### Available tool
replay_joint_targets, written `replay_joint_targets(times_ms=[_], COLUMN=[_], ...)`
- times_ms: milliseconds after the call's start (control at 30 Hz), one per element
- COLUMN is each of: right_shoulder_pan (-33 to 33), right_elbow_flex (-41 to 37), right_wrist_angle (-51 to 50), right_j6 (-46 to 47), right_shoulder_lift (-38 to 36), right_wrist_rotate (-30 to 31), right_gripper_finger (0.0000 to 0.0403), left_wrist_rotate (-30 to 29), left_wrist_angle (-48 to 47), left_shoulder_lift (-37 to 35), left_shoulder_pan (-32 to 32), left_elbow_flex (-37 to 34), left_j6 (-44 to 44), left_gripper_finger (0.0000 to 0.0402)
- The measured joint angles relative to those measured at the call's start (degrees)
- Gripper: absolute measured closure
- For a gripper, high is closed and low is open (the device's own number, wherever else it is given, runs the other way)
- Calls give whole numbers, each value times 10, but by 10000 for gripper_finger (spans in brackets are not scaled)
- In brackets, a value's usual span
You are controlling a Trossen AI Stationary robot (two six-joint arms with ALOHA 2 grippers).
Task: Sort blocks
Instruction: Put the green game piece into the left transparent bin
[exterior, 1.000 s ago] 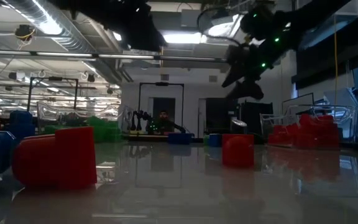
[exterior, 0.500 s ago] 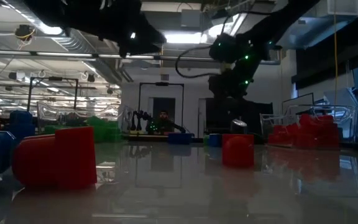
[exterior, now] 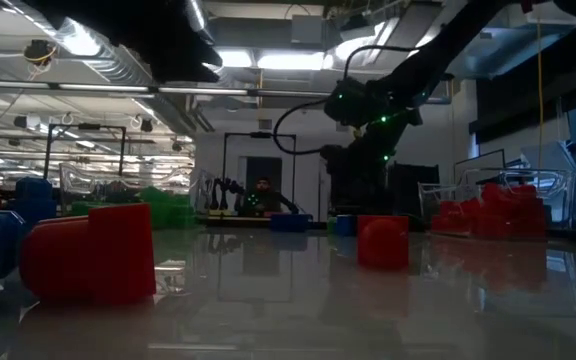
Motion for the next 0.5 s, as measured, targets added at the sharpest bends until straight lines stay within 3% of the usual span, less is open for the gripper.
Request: replay_joint_targets(times_ms=[200,333,500], right_shoulder_pan=[0,0,0], right_elbow_flex=[0,0,0], right_wrist_angle=[27,46,44], right_j6=[-6,-29,-32], right_shoulder_lift=[23,28,28], right_wrist_rotate=[10,33,5], right_gripper_finger=[110,148,200], left_wrist_rotate=[-11,-20,-20], left_wrist_angle=[2,1,0], left_shoulder_lift=[-5,-5,-5], left_shoulder_pan=[0,1,1], left_elbow_flex=[-18,-21,-21], left_j6=[-2,-7,-12], left_gripper_finger=[141,141,141])
